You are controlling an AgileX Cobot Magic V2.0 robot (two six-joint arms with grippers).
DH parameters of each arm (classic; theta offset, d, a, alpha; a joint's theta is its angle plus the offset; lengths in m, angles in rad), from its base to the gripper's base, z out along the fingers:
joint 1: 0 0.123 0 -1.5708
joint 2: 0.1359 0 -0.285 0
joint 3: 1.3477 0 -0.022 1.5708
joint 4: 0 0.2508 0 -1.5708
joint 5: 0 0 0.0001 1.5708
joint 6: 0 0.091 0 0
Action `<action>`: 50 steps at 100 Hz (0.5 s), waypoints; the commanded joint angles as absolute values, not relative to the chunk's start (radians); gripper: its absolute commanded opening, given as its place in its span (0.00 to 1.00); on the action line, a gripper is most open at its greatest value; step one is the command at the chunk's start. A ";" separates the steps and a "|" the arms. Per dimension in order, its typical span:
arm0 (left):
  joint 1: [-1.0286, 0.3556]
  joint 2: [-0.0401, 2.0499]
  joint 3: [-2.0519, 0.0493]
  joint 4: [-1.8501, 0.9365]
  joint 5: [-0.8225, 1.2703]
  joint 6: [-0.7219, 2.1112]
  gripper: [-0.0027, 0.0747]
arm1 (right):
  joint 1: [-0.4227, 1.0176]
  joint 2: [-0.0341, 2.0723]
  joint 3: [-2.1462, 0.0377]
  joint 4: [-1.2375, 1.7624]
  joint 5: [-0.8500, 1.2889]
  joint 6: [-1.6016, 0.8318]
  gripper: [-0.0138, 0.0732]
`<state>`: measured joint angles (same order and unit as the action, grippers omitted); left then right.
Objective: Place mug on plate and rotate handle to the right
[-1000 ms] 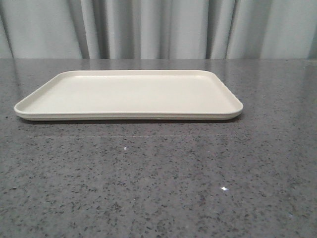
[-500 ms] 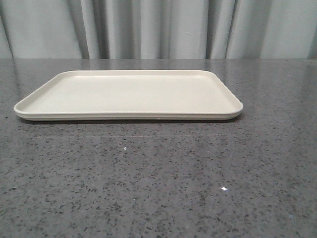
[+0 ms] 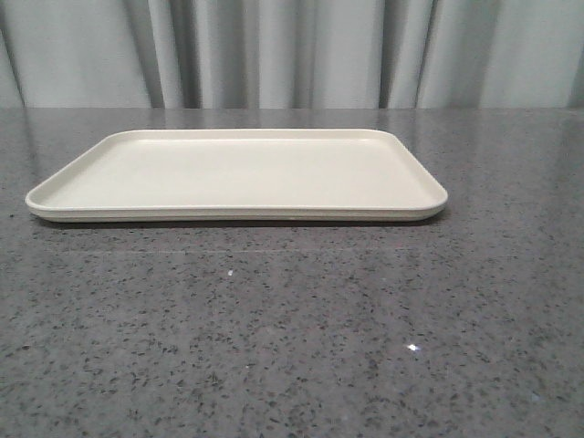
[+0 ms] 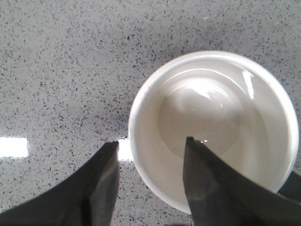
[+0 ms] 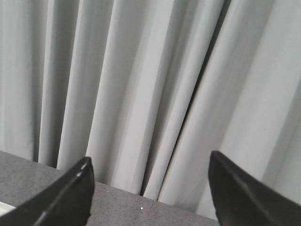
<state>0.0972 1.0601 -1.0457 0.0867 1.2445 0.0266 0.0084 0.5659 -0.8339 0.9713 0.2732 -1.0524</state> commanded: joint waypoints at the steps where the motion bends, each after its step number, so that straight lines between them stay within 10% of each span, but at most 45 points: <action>1: 0.090 1.056 -1.067 0.095 1.198 0.025 0.44 | 0.011 0.575 -0.859 0.981 0.215 -1.059 0.75; 50: 0.090 1.114 -1.067 0.112 1.163 0.018 0.44 | 0.011 0.575 -0.859 0.981 0.215 -1.059 0.75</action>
